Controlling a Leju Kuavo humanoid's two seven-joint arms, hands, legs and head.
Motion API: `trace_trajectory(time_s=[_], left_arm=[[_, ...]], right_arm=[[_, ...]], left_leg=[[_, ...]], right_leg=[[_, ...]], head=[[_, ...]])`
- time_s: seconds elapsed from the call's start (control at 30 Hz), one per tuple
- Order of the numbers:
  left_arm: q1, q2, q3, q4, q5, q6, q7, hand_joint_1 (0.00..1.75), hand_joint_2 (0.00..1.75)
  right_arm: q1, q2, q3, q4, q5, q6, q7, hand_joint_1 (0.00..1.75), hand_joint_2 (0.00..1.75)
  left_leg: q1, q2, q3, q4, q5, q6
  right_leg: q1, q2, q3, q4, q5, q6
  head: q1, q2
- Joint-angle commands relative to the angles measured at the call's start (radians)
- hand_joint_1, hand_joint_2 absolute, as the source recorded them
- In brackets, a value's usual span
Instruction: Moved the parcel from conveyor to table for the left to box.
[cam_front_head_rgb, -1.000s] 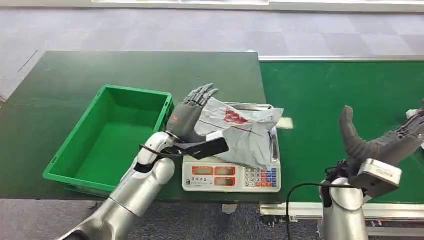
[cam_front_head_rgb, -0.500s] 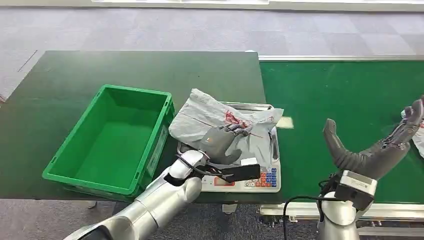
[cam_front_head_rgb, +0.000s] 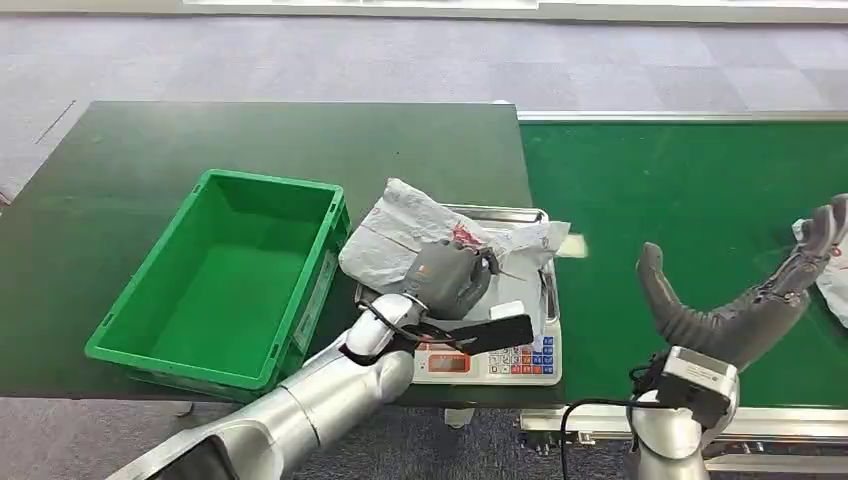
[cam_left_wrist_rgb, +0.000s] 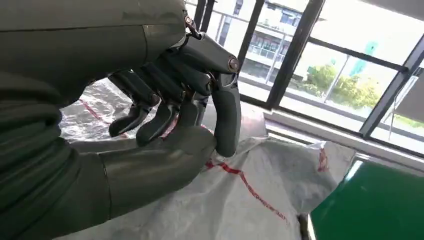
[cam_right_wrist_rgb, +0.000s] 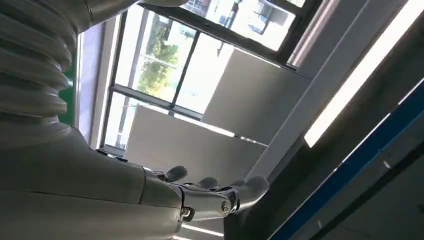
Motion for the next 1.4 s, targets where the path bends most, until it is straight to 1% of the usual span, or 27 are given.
trace_trajectory(time_s=[0.03, 0.07, 0.1, 0.13, 0.17, 0.27, 0.3, 0.33, 0.37, 0.4, 0.5, 0.53, 0.57, 0.6, 0.63, 0.77, 0.83, 0.87, 0.9, 1.17, 1.23, 1.33, 1.4], left_arm=[[-0.083, 0.014, 0.003, 0.077, 0.084, 0.122, -0.058, 1.75, 1.75], [-0.087, 0.014, 0.013, 0.078, 0.094, 0.123, -0.06, 1.75, 1.75], [-0.093, 0.014, 0.015, 0.082, 0.1, 0.104, -0.054, 1.75, 1.75], [-0.101, 0.014, 0.01, 0.093, 0.102, 0.07, -0.037, 0.79, 1.75], [-0.105, 0.014, 0.002, 0.098, 0.1, 0.047, -0.025, 0.0, 1.75], [-0.108, 0.014, -0.038, 0.111, 0.086, -0.022, 0.018, 0.0, 1.75], [-0.105, 0.014, -0.041, 0.109, 0.085, -0.02, 0.022, 0.0, 1.75], [-0.104, 0.014, -0.051, 0.113, 0.089, -0.055, 0.033, 0.0, 1.75], [-0.103, 0.014, -0.07, 0.117, 0.088, -0.097, 0.051, 0.0, 1.75], [-0.1, 0.014, -0.072, 0.117, 0.088, -0.093, 0.053, 0.0, 1.75], [-0.095, 0.014, -0.096, 0.124, 0.101, -0.167, 0.077, 0.0, 1.75], [-0.093, 0.014, -0.104, 0.128, 0.112, -0.174, 0.073, 0.0, 1.75], [-0.093, 0.014, -0.119, 0.132, 0.121, -0.232, 0.092, 0.0, 1.75], [-0.089, 0.014, -0.124, 0.132, 0.124, -0.237, 0.095, 0.0, 1.75], [-0.087, 0.014, -0.13, 0.134, 0.136, -0.266, 0.101, 0.0, 1.75], [-0.083, 0.014, -0.173, 0.143, 0.14, -0.321, 0.139, 0.0, 1.75], [-0.085, 0.014, -0.19, 0.146, 0.131, -0.325, 0.151, 0.0, 1.75], [-0.085, 0.014, -0.208, 0.148, 0.123, -0.319, 0.173, 1.71, 1.75], [-0.084, 0.014, -0.206, 0.148, 0.129, -0.311, 0.174, 1.75, 1.75], [-0.093, 0.014, -0.168, 0.139, 0.19, -0.198, 0.123, 1.75, 1.75], [-0.1, 0.014, -0.164, 0.138, 0.206, -0.194, 0.113, 1.75, 1.75], [-0.11, 0.014, -0.141, 0.133, 0.241, -0.209, 0.092, 1.75, 1.75], [-0.115, 0.014, -0.104, 0.124, 0.284, -0.199, 0.047, 1.75, 1.75]], right_arm=[[-0.033, 0.002, 0.023, 0.051, -0.022, 0.015, 0.013, 0.0, 1.75], [-0.033, 0.006, 0.024, 0.054, -0.021, 0.015, 0.013, 0.0, 1.75], [-0.035, 0.009, 0.026, 0.059, -0.019, 0.017, 0.013, 0.0, 1.75], [-0.041, 0.009, 0.031, 0.069, -0.015, 0.024, 0.013, 0.0, 1.75], [-0.048, 0.009, 0.034, 0.078, -0.013, 0.029, 0.015, 0.0, 1.75], [-0.064, 0.01, 0.036, 0.098, -0.007, 0.034, 0.02, 0.0, 1.75], [-0.065, 0.011, 0.035, 0.1, -0.007, 0.034, 0.02, 0.0, 1.75], [-0.066, 0.011, 0.035, 0.1, -0.005, 0.035, 0.021, 0.0, 1.75], [-0.067, 0.011, 0.035, 0.101, -0.004, 0.038, 0.023, 0.0, 1.75], [-0.066, 0.011, 0.034, 0.101, -0.004, 0.038, 0.024, 0.0, 1.75], [-0.066, 0.013, 0.034, 0.1, -0.003, 0.047, 0.028, 0.0, 1.75], [-0.067, 0.014, 0.034, 0.101, -0.002, 0.048, 0.029, 0.0, 1.75], [-0.07, 0.015, 0.034, 0.103, -0.001, 0.055, 0.031, 0.0, 1.75], [-0.071, 0.017, 0.034, 0.104, 0.0, 0.056, 0.032, 0.0, 1.75], [-0.073, 0.018, 0.035, 0.106, 0.003, 0.061, 0.033, 0.0, 1.75], [-0.077, 0.023, 0.034, 0.104, 0.007, 0.071, 0.038, 0.0, 1.75], [-0.077, 0.024, 0.033, 0.102, 0.008, 0.074, 0.039, 0.0, 1.75], [-0.077, 0.027, 0.032, 0.097, 0.011, 0.078, 0.041, 0.0, 1.75], [-0.074, 0.029, 0.03, 0.092, 0.012, 0.079, 0.043, 0.0, 1.75], [-0.049, 0.035, 0.018, 0.063, 0.028, 0.08, 0.05, 0.0, 1.75], [-0.049, 0.033, 0.018, 0.066, 0.031, 0.079, 0.051, 0.0, 1.75], [-0.053, 0.022, 0.018, 0.078, 0.028, 0.075, 0.05, 0.0, 1.75], [-0.05, 0.016, 0.016, 0.081, 0.023, 0.069, 0.047, 0.0, 1.75]], left_leg=[[0.001, 0.003, 0.003, 0.0, -0.001, 0.0], [0.001, 0.002, 0.001, 0.0, 0.0, 0.0], [0.001, 0.003, 0.003, -0.001, -0.001, 0.0], [0.001, 0.003, 0.001, 0.0, 0.0, 0.0], [0.001, 0.004, 0.003, 0.0, -0.001, 0.0], [0.001, 0.003, 0.002, 0.0, 0.0, 0.0], [0.001, 0.004, 0.004, -0.001, -0.001, 0.0], [0.0, 0.003, 0.002, -0.001, 0.0, 0.0], [0.001, 0.004, 0.004, -0.001, -0.001, 0.0], [0.001, 0.004, 0.005, -0.002, -0.001, -0.001], [0.0, 0.002, 0.002, -0.001, 0.0, 0.0], [0.001, 0.003, 0.004, -0.001, -0.001, 0.0], [0.0, 0.002, 0.002, -0.001, -0.001, 0.0], [0.001, 0.003, 0.004, -0.001, -0.001, 0.0], [0.001, 0.003, 0.002, -0.001, -0.001, 0.0], [0.001, 0.004, 0.005, -0.002, -0.001, 0.0], [0.0, 0.002, 0.002, -0.001, -0.001, 0.0], [0.0, 0.003, 0.004, -0.001, -0.001, 0.0], [0.001, 0.003, 0.003, -0.001, -0.001, 0.0], [0.001, 0.002, 0.004, -0.001, -0.001, 0.0], [0.0, 0.001, 0.002, 0.0, 0.0, 0.0], [0.001, 0.002, 0.003, -0.001, -0.001, 0.0], [0.001, 0.003, 0.006, -0.002, -0.001, 0.0]], right_leg=[[0.001, 0.004, 0.002, -0.001, 0.0, -0.001], [0.001, 0.002, 0.001, -0.001, 0.001, -0.001], [0.001, 0.003, 0.002, -0.001, 0.001, -0.001], [0.001, 0.003, 0.001, 0.0, 0.001, -0.001], [0.001, 0.004, 0.002, -0.001, 0.001, -0.001], [0.001, 0.003, 0.002, -0.001, 0.001, -0.001], [0.001, 0.004, 0.003, -0.002, 0.001, -0.001], [0.001, 0.003, 0.002, -0.001, 0.001, -0.001], [0.001, 0.005, 0.003, -0.002, 0.001, -0.002], [0.001, 0.004, 0.005, -0.003, 0.001, -0.002], [0.001, 0.002, 0.002, -0.001, 0.0, -0.001], [0.001, 0.003, 0.004, -0.002, 0.0, -0.001], [0.001, 0.002, 0.002, -0.001, 0.0, -0.001], [0.001, 0.003, 0.004, -0.002, 0.0, -0.001], [0.001, 0.003, 0.002, -0.001, 0.0, -0.001], [0.001, 0.004, 0.005, -0.003, 0.001, -0.002], [0.001, 0.002, 0.002, -0.001, 0.0, -0.001], [0.001, 0.003, 0.003, -0.002, 0.001, -0.001], [0.001, 0.003, 0.003, -0.002, 0.001, -0.001], [0.001, 0.002, 0.004, -0.002, 0.0, -0.001], [0.0, 0.001, 0.002, -0.001, 0.0, -0.001], [0.001, 0.002, 0.003, -0.001, 0.0, -0.001], [0.001, 0.003, 0.005, -0.003, 0.0, -0.002]], head=[[0.0, 0.0], [0.0, 0.0], [0.0, 0.0], [0.0, 0.0], [0.0, 0.0], [0.0, 0.0], [0.0, 0.0], [0.0, 0.0], [0.0, 0.0], [0.0, 0.0], [0.0, 0.0], [0.0, 0.0], [0.0, 0.0], [0.0, 0.0], [0.0, 0.0], [0.0, 0.0], [0.0, 0.0], [0.0, 0.0], [0.0, 0.0], [0.0, 0.0], [0.0, 0.0], [0.0, 0.0], [0.0, 0.0]])
